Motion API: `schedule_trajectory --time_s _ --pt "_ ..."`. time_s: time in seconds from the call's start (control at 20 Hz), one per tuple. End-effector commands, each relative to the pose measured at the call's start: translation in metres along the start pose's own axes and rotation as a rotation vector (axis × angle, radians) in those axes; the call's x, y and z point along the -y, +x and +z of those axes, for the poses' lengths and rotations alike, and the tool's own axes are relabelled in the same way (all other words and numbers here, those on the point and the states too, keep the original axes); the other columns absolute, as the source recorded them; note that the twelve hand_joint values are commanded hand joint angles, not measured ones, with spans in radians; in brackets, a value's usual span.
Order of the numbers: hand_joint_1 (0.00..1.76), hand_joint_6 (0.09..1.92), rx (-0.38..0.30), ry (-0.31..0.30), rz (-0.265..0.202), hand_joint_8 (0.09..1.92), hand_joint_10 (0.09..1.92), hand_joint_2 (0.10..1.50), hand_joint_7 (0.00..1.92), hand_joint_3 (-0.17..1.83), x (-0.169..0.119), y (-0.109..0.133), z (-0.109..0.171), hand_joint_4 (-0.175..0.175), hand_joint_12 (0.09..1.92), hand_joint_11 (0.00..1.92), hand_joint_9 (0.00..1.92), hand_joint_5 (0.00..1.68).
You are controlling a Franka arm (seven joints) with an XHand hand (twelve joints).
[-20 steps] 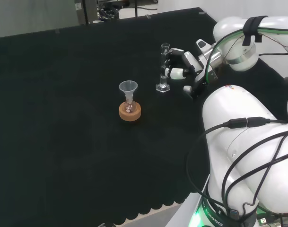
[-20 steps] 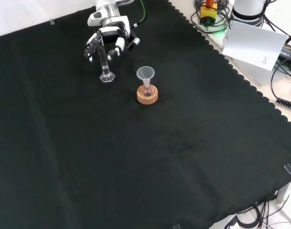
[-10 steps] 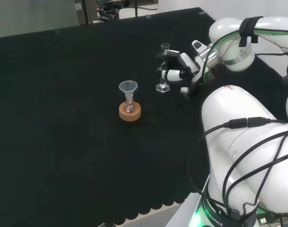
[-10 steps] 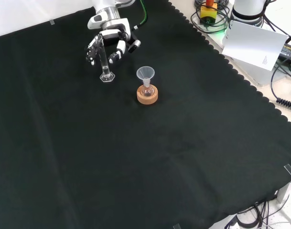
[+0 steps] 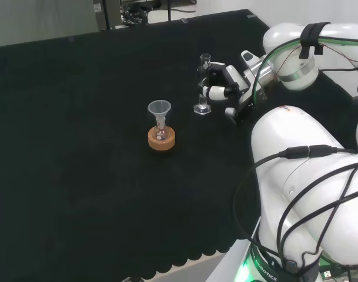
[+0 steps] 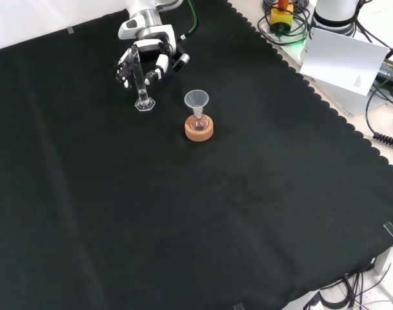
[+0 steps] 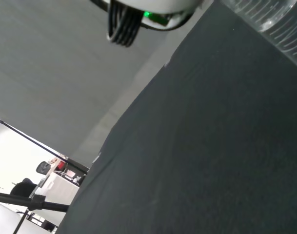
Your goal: Pick up the graduated cylinder.
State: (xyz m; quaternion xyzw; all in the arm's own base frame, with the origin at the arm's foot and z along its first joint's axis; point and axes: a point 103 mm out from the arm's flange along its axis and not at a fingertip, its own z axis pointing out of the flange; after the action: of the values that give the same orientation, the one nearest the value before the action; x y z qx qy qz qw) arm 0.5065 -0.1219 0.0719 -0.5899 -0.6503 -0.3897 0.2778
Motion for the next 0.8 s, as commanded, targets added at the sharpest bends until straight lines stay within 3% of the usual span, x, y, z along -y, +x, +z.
schedule_trajectory --time_s 0.05,0.6,0.7,0.8 --pt "1.13 0.61 -0.004 0.003 -0.01 0.63 0.38 0.75 0.64 0.61 -0.003 0.0027 0.0005 -0.006 1.04 0.81 0.95 0.75" --pt "1.13 0.6 0.002 0.0 0.001 0.64 0.33 0.81 0.71 0.6 -0.0049 0.0051 -0.0009 -0.001 0.99 0.89 1.01 0.83" --pt "1.11 0.93 0.047 -0.006 0.006 0.65 0.32 0.99 0.8 0.31 -0.0052 0.0069 -0.0004 -0.049 0.94 0.99 1.08 0.88" --pt "1.1 1.06 0.092 -0.011 0.014 0.61 0.28 1.1 0.93 0.11 -0.0051 0.0096 -0.0005 -0.067 0.88 1.09 1.16 0.91"
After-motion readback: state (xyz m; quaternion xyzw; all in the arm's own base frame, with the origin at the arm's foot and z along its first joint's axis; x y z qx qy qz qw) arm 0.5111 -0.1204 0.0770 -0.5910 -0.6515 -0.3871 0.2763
